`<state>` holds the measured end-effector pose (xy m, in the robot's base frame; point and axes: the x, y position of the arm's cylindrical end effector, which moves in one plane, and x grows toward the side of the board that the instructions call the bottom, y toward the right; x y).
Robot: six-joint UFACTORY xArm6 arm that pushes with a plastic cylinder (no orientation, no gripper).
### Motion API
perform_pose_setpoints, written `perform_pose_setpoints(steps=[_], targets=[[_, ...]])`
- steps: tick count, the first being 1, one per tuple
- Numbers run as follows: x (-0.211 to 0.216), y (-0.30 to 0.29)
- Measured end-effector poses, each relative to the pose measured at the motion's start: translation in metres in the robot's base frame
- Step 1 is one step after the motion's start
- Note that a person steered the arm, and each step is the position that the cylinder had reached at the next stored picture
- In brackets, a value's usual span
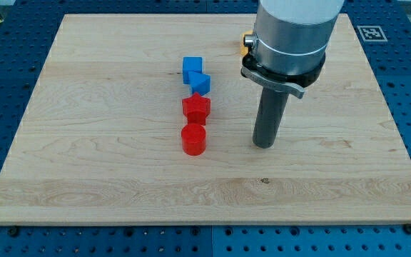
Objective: Move the hexagon below the yellow heart
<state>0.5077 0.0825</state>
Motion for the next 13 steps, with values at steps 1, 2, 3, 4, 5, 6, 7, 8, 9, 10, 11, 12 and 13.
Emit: perform_pose_setpoints(steps=[1, 2, 3, 4, 5, 6, 7, 8, 9, 10, 11, 12, 13], targets=[[-0.002, -0.001], [-0.002, -0.005], [-0.002, -0.004], [-0.013, -0.004], [-0.042, -0.004], [-0.066, -0.004], [-0.106, -0.004], [-0.141, -0.005], [-0.161, -0.013], [-0.175, -0.030], [-0.189, -0.053], [-0.213, -0.059], [-0.226, -0.048]])
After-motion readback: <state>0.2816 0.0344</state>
